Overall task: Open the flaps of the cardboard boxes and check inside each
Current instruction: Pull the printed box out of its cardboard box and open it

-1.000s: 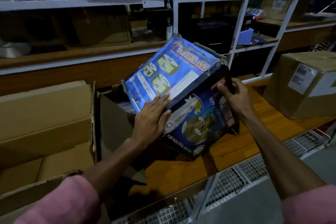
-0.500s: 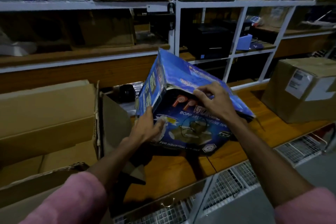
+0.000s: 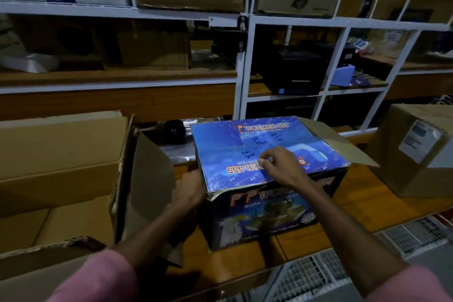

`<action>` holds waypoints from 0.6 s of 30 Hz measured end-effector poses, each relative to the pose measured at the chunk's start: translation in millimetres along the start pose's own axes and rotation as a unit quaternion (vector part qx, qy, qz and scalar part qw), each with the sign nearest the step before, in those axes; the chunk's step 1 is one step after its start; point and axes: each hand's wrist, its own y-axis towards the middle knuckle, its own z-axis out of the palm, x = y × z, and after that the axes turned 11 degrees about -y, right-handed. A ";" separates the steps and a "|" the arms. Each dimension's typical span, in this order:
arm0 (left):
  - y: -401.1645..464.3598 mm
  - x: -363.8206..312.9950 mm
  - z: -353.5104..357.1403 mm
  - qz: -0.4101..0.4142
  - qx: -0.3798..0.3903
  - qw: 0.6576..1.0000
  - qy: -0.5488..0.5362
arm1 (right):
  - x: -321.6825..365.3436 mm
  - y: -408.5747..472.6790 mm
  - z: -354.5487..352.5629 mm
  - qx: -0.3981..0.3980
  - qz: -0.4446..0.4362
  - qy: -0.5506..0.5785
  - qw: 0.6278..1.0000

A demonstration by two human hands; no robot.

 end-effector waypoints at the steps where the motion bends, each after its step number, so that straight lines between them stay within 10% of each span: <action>1: 4.0 -4.5 -1.1 -0.009 -0.028 0.998 -0.060 | -4.9 5.1 1.5 0.002 -0.001 -0.010 1.000; 10: 37.8 -18.8 6.6 -0.069 -0.099 0.934 -0.337 | -2.3 69.0 6.0 0.122 0.002 -0.076 0.990; 13: 48.6 -22.5 -1.0 -0.042 -0.077 0.957 -0.275 | -0.3 88.9 4.6 0.127 0.015 -0.079 0.989; 18: 52.8 -58.8 -27.1 0.083 -0.226 0.969 -0.062 | 6.7 101.4 -42.2 -0.083 -0.001 -0.031 0.996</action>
